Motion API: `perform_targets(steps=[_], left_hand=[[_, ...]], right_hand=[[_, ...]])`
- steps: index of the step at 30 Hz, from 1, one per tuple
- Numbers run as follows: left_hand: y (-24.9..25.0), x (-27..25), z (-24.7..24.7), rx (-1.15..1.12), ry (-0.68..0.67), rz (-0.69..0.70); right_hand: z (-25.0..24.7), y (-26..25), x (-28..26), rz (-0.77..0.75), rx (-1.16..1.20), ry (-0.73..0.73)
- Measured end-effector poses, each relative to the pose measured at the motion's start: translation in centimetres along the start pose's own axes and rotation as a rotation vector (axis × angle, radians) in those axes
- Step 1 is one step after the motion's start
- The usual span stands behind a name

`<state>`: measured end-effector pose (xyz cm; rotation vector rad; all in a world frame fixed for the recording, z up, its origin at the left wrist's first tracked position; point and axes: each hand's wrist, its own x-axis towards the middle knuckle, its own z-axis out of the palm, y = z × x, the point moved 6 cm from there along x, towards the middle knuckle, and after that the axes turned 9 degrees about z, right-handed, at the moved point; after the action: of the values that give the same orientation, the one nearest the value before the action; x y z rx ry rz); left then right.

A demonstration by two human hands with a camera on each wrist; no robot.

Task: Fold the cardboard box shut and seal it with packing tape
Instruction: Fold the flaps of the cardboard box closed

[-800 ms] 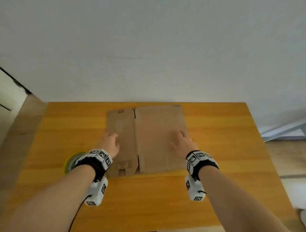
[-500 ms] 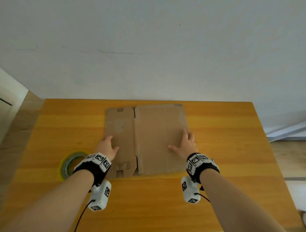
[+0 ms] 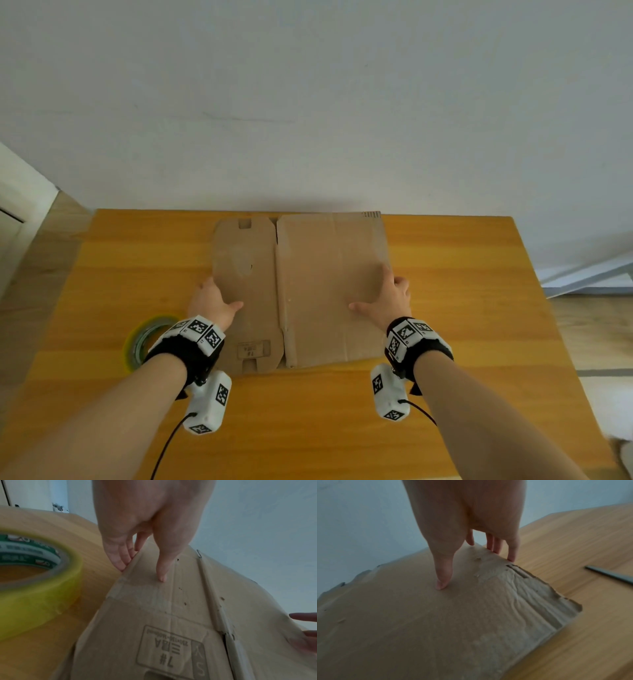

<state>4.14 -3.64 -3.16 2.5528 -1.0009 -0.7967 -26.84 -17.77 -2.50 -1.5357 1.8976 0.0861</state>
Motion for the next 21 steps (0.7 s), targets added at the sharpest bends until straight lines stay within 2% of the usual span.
perform_targets(steps=[6,13,21], left_hand=[[0.9,-0.9,-3.4,-0.108,0.047,0.058],[2.8,-2.0,-8.0,-0.174,0.134,0.215],[3.6,-2.2,-10.8,-0.278,0.111,0.329]], right_hand=[[-3.2,-0.8,-2.2,-0.022,0.141,0.085],[-5.8,-1.3,-4.9,-0.009,0.297,0.158],[-7.3,-2.0,-6.6,-0.031,0.492,0.226]])
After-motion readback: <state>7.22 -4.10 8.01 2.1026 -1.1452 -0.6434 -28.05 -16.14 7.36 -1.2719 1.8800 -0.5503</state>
